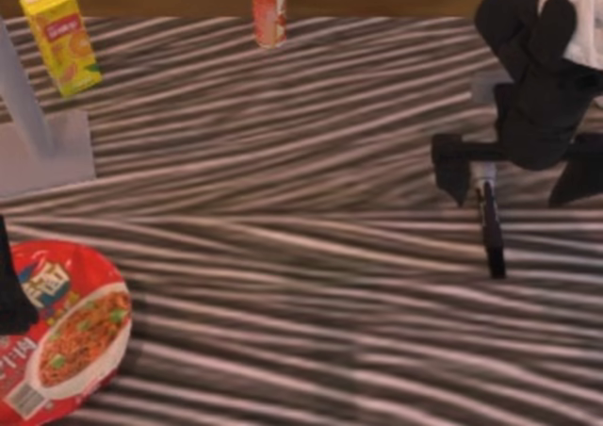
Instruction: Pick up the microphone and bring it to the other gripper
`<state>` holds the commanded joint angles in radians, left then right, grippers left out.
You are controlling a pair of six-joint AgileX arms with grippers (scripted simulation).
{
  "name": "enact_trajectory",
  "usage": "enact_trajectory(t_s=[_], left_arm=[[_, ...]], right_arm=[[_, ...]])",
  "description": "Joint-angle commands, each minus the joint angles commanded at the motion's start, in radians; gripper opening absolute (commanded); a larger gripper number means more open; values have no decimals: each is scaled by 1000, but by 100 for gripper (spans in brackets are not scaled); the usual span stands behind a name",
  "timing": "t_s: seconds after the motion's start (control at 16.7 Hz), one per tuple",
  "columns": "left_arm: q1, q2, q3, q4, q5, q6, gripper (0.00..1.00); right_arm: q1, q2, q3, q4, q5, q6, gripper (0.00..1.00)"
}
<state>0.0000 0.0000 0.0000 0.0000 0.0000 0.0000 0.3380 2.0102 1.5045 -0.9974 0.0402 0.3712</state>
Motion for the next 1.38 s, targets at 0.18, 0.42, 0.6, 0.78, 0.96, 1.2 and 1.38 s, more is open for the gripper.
enact_trajectory(t_s=[0.18,0.42,0.6,0.78,0.96,1.2,1.38], left_arm=[[0,0,0,0,0,0,100],[0,0,0,0,0,0,100],[0,0,0,0,0,0,100],[0,0,0,0,0,0,100],[0,0,0,0,0,0,100],[0,0,0,0,0,0,100],[0,0,0,0,0,0,100]], right_arm=[[1,24,-21,39,1,-3,100],[-2,115,-92,216,1,-4,100],[-3,173,-138,314,2,-5,100],[-3,184,-145,327,2,-5,100],[-3,184,-145,327,2,-5,92],[-3,184,-145,327,2,-5,62],[-3,184,-145,327,2,-5,40]])
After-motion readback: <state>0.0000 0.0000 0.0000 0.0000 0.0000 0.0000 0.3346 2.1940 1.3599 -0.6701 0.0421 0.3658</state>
